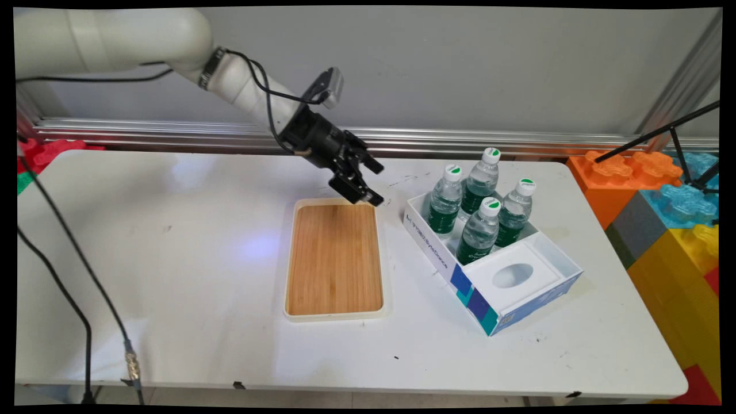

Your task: Pick up the green bottle from the white box

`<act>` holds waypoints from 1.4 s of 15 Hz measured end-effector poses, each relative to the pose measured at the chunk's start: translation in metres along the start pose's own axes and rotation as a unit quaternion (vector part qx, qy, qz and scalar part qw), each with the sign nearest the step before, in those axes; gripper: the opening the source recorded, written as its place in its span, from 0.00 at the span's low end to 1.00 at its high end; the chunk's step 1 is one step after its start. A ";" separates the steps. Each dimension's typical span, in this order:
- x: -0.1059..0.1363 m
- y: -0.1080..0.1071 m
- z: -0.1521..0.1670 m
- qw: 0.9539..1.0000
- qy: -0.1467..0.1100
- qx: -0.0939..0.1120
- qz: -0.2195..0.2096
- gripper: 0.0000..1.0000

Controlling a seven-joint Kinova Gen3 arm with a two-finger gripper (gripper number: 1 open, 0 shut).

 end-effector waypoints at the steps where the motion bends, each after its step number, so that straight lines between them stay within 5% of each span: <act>1: -0.001 -0.004 0.007 1.000 0.011 -0.007 0.004 1.00; 5: -0.003 -0.021 0.036 0.998 0.051 -0.023 0.018 1.00; 21: -0.005 -0.058 0.127 0.992 0.110 -0.028 0.054 1.00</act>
